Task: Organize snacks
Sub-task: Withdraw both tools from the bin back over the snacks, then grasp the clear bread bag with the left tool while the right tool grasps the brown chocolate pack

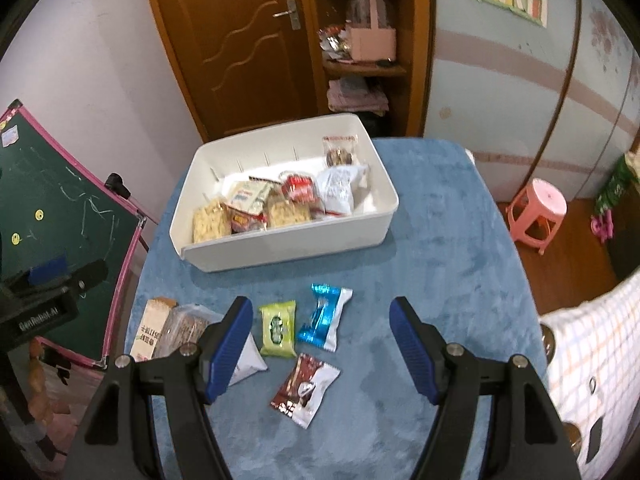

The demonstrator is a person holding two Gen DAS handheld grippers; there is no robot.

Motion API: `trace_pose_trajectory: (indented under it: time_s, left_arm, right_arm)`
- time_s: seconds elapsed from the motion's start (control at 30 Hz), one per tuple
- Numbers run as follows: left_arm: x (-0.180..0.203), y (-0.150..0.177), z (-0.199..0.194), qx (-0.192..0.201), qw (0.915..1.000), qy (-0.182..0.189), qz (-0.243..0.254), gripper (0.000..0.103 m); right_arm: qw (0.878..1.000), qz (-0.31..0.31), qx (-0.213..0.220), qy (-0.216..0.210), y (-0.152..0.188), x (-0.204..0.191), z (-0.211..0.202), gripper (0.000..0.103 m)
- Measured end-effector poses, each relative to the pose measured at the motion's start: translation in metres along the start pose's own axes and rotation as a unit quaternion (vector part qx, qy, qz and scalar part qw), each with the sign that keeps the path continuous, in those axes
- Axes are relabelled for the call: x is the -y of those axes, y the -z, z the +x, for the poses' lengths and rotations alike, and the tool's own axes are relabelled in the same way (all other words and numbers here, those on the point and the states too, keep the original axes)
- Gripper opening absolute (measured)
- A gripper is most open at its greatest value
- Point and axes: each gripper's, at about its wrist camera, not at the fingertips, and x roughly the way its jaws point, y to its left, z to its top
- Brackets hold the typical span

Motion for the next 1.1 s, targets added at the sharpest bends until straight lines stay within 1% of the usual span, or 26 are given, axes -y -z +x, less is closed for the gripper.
trace_pose_trajectory:
  time_s: [0.33,0.63,0.9,1.03,1.1]
  left_arm:
    - [0.009,0.034,0.041,-0.060,0.9979,0.010,0.022,0.086]
    - [0.015,0.047,0.079,-0.108,0.9932,0.022,0.038,0.086]
    - [0.020,0.055,0.113,-0.160,0.9847,0.056,0.041,0.086]
    - [0.022,0.060,0.130,-0.188,0.9787,0.076,0.032,0.086]
    - [0.022,0.061,0.135,-0.195,0.9774,0.076,0.029,0.086]
  right_arm:
    - [0.998,0.023,-0.052,0.004,0.035,-0.002,0.034,0.072]
    - [0.994,0.049,-0.100,0.007,0.056,-0.003,0.074,0.072]
    - [0.986,0.074,-0.147,0.023,0.080,0.004,0.116,0.072]
    - [0.981,0.092,-0.171,0.020,0.091,0.008,0.132,0.072]
    - [0.978,0.102,-0.182,0.017,0.094,0.010,0.138,0.072]
